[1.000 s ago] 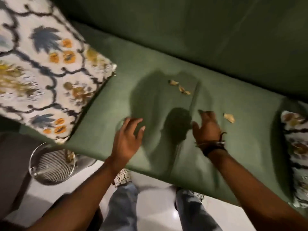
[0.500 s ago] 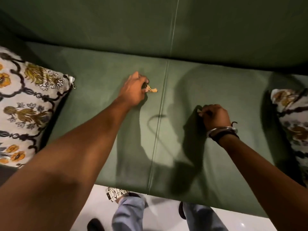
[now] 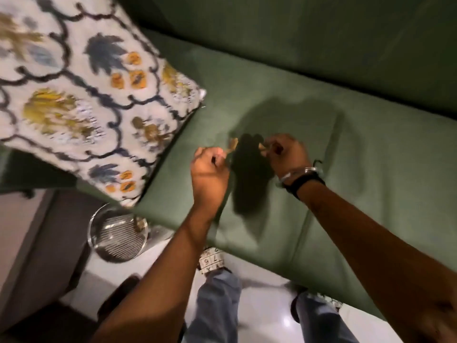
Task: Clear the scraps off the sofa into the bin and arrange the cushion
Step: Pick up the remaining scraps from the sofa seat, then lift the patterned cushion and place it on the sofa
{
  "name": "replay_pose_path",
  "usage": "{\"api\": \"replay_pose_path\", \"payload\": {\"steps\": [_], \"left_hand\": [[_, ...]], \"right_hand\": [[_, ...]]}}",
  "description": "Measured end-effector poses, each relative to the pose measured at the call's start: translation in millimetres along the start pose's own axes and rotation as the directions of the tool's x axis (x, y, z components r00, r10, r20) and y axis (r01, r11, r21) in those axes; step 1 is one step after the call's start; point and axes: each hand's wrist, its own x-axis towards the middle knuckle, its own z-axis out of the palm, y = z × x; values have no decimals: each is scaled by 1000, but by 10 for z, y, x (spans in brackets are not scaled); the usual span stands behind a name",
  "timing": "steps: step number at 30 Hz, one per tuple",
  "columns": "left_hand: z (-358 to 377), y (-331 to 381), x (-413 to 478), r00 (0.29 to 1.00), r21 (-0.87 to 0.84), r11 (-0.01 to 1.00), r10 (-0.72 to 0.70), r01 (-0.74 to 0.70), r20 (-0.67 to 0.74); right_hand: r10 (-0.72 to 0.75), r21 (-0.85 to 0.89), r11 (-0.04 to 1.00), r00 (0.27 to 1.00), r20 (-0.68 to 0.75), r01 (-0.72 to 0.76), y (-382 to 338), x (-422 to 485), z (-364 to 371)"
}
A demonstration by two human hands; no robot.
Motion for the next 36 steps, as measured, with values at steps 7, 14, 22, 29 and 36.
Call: {"api": "replay_pose_path", "payload": {"steps": [7,14,22,29,36], "left_hand": [[-1638,-1652,-570,882,-117,902,-431,415,-190],[-2427,-2686,-505,726,-79,734,-679,675,-105],[-2508,-1609,-98,813,-444,785,-552,433,-183],[-2339,-478,951,866,-761,627,-462,166,-191],[-2173,-239,1305,929,-729,677,-327,104,-171]], "right_hand": [[-180,-19,978,889,421,208,-886,-1314,2144],[-77,-253,924,786,613,288,-1289,-1709,3422],[-476,-65,879,876,-74,472,-1836,-1055,2234],[-83,398,917,989,125,26,-2502,1184,1450],[-64,573,819,986,155,-37,-2476,1253,935]]}}
